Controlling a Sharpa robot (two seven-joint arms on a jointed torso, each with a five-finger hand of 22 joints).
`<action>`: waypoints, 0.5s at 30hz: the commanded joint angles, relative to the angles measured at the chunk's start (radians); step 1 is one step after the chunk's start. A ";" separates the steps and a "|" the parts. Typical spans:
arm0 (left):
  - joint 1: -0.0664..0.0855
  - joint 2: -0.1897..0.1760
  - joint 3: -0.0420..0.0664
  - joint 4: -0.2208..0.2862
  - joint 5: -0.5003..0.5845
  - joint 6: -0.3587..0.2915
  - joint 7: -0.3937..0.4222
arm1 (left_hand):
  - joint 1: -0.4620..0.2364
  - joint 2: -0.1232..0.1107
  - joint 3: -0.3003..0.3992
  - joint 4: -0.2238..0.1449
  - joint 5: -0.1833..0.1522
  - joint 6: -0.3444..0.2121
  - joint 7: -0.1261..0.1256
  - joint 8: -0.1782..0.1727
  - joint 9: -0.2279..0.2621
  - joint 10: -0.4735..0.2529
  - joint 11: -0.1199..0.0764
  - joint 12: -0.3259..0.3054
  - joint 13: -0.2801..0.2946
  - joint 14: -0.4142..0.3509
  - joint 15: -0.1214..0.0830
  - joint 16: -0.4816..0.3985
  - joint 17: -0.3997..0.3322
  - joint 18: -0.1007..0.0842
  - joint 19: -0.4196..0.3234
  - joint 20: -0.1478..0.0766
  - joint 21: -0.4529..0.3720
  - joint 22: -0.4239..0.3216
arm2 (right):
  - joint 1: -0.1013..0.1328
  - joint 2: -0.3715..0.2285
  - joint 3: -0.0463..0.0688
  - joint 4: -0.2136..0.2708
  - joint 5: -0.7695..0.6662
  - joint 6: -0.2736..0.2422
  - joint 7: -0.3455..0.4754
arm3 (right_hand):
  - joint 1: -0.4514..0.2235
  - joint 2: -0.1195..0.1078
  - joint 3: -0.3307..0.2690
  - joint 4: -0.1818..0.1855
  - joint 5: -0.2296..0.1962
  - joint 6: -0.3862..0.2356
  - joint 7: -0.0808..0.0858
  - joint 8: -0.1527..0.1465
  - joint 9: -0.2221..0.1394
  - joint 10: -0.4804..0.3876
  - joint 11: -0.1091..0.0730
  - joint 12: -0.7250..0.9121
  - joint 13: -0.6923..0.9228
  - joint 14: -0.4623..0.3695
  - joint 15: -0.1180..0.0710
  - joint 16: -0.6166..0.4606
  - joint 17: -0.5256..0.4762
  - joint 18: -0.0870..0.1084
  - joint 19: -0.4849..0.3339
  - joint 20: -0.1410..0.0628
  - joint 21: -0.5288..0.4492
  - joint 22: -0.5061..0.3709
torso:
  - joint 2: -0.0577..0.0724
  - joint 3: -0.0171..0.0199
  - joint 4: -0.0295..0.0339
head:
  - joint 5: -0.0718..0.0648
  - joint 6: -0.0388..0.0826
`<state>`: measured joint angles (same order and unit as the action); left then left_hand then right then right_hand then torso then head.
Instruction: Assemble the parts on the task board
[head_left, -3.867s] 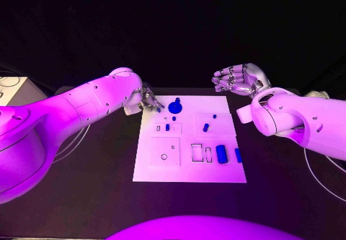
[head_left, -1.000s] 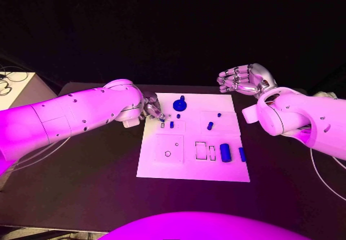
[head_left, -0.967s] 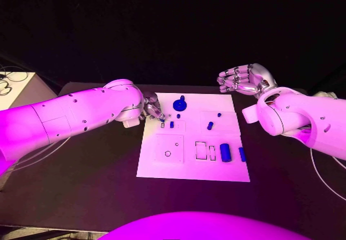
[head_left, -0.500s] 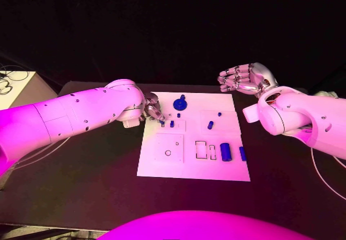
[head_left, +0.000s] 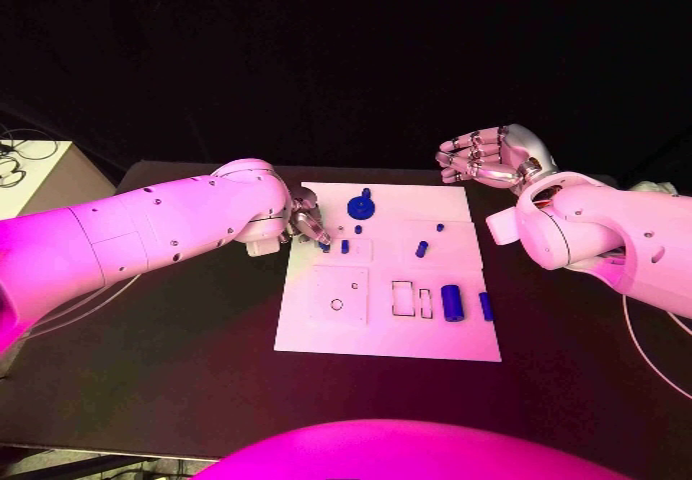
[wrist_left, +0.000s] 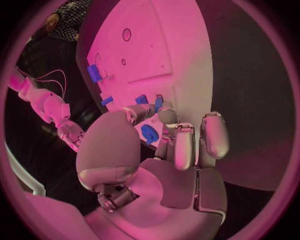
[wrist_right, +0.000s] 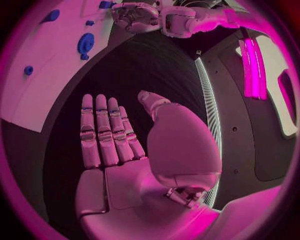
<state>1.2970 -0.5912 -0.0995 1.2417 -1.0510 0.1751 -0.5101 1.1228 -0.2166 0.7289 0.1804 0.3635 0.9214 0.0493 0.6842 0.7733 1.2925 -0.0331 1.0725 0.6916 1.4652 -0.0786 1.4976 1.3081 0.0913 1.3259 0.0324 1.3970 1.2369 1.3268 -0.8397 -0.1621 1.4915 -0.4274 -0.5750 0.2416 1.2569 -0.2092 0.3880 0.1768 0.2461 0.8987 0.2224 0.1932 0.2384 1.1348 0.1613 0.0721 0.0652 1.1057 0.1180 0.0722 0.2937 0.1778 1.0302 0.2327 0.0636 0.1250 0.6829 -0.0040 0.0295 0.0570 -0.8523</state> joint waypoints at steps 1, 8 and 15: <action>-0.005 0.003 -0.003 0.002 -0.012 0.005 -0.006 | 0.000 0.010 0.157 -0.153 0.004 0.015 -0.009 0.005 0.001 0.009 -0.001 -0.001 -0.001 0.066 -0.008 0.006 0.093 -0.013 0.004 0.000 0.006 0.001 | -0.001 0.000 0.000 0.000 -0.003 0.016 0.006 | -0.002 0.007 -0.006 0.000 0.009 -0.002 0.007 -0.004 -0.002 -0.001 0.005 -0.003 -0.001 0.002 0.007 -0.004 -0.002 0.007 -0.004 0.003 0.002 -0.003 | 0.000 -0.0002 -0.0010 | 0.000 -0.002; -0.007 0.002 -0.004 0.007 -0.015 0.000 -0.007 | -0.008 0.013 0.156 -0.149 0.005 0.017 -0.010 0.008 0.003 0.012 -0.001 0.001 0.003 0.066 -0.008 0.007 0.093 -0.013 0.004 0.000 0.006 0.001 | -0.001 0.000 0.000 0.000 -0.003 0.016 0.006 | -0.002 0.007 -0.006 0.000 0.009 -0.002 0.007 -0.004 -0.002 -0.001 0.005 -0.003 -0.001 0.002 0.007 -0.004 -0.002 0.007 -0.004 0.003 0.002 -0.003 | 0.000 0.0008 0.0002 | 0.000 -0.001; -0.009 0.000 -0.005 0.016 -0.024 0.002 -0.008 | -0.009 0.014 0.156 -0.148 0.005 0.017 -0.010 0.008 0.004 0.011 -0.001 0.000 0.001 0.066 -0.008 0.007 0.093 -0.013 0.004 0.000 0.006 0.001 | -0.002 0.000 0.000 0.000 -0.002 0.017 0.005 | -0.002 0.007 -0.006 0.000 0.009 -0.002 0.007 -0.004 -0.002 -0.001 0.005 -0.003 -0.001 0.002 0.007 -0.004 -0.002 0.007 -0.004 0.003 0.002 -0.003 | 0.000 0.0007 -0.0006 | 0.000 -0.004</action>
<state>1.2928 -0.5925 -0.1023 1.2527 -1.0619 0.1701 -0.5114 1.1149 -0.2088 0.7289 0.1804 0.3634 0.9229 0.0480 0.6893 0.7810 1.2994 -0.0338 1.0720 0.6934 1.4651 -0.0786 1.4975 1.3080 0.0912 1.3258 0.0324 1.3970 1.2367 1.3259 -0.8401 -0.1621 1.4910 -0.4273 -0.5738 0.2407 1.2569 -0.2092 0.3880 0.1768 0.2519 0.8987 0.2224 0.1932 0.2384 1.1348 0.1613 0.0721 0.0652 1.1057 0.1180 0.0722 0.2921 0.1778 1.0302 0.2327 0.0636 0.1225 0.6828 -0.0034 0.0292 0.0563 -0.8547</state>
